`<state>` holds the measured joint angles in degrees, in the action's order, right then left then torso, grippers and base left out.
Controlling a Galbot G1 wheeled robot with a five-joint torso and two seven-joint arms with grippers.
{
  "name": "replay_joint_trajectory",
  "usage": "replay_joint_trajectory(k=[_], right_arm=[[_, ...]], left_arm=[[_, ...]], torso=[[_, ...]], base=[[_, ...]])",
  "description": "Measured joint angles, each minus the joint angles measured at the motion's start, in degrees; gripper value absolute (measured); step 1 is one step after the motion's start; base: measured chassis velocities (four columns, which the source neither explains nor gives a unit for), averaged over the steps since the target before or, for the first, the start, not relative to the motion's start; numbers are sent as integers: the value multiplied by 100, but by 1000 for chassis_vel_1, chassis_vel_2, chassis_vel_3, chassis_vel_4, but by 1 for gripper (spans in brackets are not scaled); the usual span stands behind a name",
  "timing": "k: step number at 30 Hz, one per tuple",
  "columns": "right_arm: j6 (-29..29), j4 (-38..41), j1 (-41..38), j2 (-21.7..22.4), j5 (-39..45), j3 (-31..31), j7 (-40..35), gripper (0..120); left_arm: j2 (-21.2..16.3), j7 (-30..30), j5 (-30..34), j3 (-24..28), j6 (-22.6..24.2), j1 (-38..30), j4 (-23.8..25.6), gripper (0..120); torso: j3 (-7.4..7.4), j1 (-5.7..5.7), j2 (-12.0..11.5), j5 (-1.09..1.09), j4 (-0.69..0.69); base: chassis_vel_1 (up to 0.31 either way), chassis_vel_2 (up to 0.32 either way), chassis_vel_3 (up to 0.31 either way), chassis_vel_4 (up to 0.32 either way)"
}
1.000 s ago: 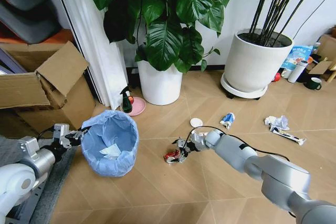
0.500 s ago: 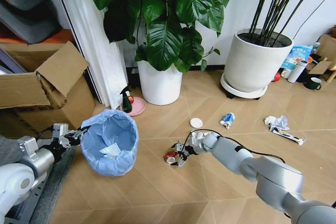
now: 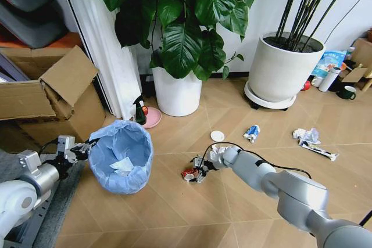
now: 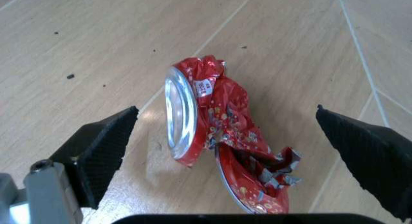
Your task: Pick up the trash bin and place the garbage on the floor into it.
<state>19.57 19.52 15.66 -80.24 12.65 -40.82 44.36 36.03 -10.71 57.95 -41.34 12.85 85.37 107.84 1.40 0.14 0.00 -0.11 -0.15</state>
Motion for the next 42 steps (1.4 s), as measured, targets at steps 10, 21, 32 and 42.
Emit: replay_joint_trajectory(k=[10, 21, 32, 42], right_arm=[[-38, -191, 18, -132, 11, -19, -34, 81], [-63, -299, -9, -219, 92, -58, -67, 38], [-104, -220, -18, -189, 300, -194, -29, 16], [-170, 285, -115, 40, 821, -370, 96, 15]], left_arm=[[2, -28, 0, 37, -14, -33, -28, 0], [-12, -75, 4, 45, -37, -38, -54, 0], [-16, -96, 14, 19, -53, -26, -76, 0], [0, -109, -2, 19, -61, -7, -103, 0]], torso=[[0, 0, 0, 0, 0], [0, 0, 0, 0, 0], [0, 0, 0, 0, 0], [0, 0, 0, 1, 0]], base=[[0, 0, 0, 0], [0, 0, 0, 0], [0, 0, 0, 0], [0, 0, 0, 0]])
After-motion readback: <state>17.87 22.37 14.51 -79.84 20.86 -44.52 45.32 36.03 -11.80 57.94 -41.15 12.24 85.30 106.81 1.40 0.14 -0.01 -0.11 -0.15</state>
